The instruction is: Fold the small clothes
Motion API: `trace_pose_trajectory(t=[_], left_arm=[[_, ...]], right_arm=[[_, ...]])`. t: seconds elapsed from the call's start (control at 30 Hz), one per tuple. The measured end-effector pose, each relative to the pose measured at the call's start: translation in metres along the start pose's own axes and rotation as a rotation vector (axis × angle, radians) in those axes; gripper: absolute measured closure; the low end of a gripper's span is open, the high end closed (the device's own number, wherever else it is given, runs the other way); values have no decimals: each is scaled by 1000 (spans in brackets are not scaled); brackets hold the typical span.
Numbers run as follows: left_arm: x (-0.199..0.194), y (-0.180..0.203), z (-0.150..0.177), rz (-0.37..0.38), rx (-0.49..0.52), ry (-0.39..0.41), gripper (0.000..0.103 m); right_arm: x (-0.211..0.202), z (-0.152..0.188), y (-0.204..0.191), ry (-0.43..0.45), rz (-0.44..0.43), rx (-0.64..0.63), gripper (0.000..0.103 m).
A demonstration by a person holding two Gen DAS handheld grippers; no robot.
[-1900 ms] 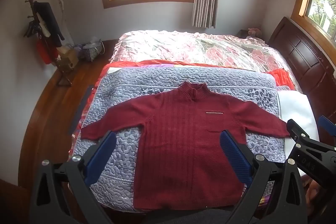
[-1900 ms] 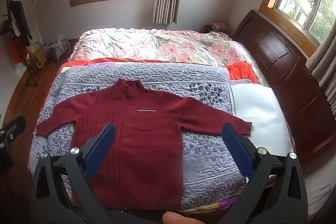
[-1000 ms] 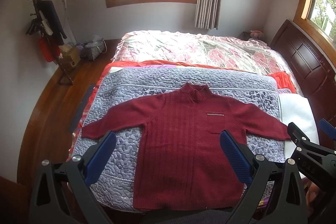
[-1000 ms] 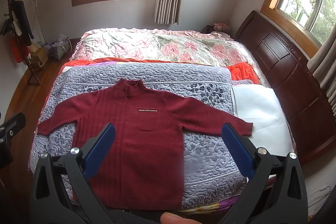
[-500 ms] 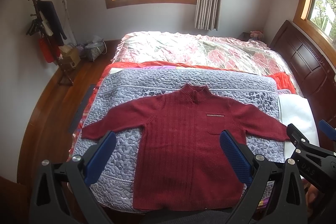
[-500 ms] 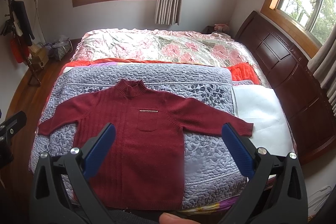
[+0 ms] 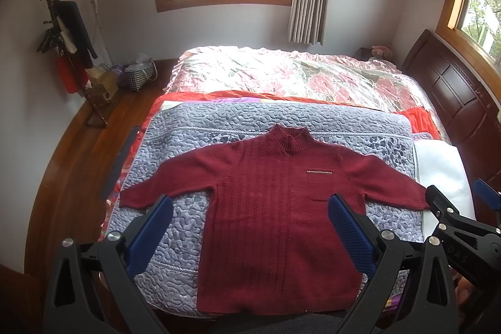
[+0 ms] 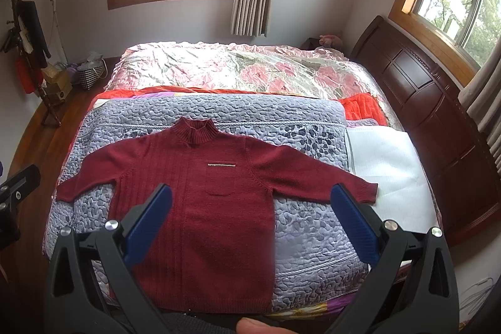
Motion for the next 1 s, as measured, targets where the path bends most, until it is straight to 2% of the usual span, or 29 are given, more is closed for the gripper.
trace_pose_trajectory(t=[0.73, 0.87, 1.0], left_arm=[[5, 2, 3, 17, 5, -16, 4], [5, -1, 4, 69, -15, -31, 4], [5, 2, 6, 75, -4, -33, 4]], right_arm=[[3, 2, 4, -6, -2, 10, 3], [4, 2, 4, -7, -2, 14, 3], [6, 2, 6, -7, 0, 18, 3]])
Point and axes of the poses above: each gripper's, at about its wrist camera, not at the fingertips, and x roughly the way its jaws point, y to its right, z to its underside, the point moved 5 cm from there along x, roughly the way its jaws point, and after that the axes turned 10 degrees about -z, right-handed, at the moved point
